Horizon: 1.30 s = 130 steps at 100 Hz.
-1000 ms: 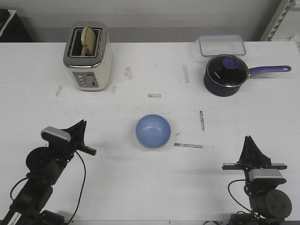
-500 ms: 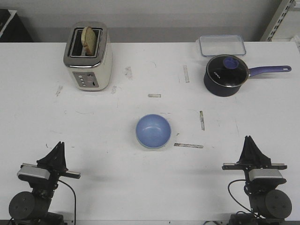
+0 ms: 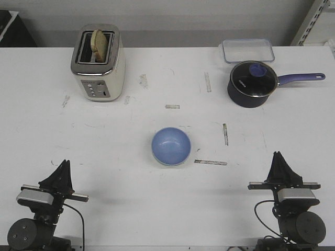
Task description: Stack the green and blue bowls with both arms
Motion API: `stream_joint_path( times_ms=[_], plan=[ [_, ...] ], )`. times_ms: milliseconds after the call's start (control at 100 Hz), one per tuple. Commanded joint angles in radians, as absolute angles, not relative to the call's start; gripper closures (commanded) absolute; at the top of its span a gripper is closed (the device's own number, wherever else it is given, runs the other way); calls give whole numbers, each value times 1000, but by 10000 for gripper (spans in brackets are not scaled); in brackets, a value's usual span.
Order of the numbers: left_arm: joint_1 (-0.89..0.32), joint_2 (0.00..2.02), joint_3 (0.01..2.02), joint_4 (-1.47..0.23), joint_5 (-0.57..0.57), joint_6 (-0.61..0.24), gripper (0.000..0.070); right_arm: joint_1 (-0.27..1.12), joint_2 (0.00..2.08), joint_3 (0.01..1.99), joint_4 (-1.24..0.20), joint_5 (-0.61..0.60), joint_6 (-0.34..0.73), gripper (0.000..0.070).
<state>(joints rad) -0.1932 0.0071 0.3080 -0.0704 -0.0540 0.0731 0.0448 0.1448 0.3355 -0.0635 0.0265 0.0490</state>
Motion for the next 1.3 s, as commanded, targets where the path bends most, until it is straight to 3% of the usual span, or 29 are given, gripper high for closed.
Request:
stream_joint_path(
  times_ms=[0, 460, 1290],
  plan=[
    [-184, 4, 313, -59, -58, 86, 698, 46, 144, 334, -53, 27, 52, 687],
    [-10, 3, 119, 128, 0, 86, 698, 46, 144, 334, -53, 27, 52, 687],
    [-34, 3, 12, 144, -78, 86, 698, 46, 144, 334, -53, 27, 52, 687]
  ],
)
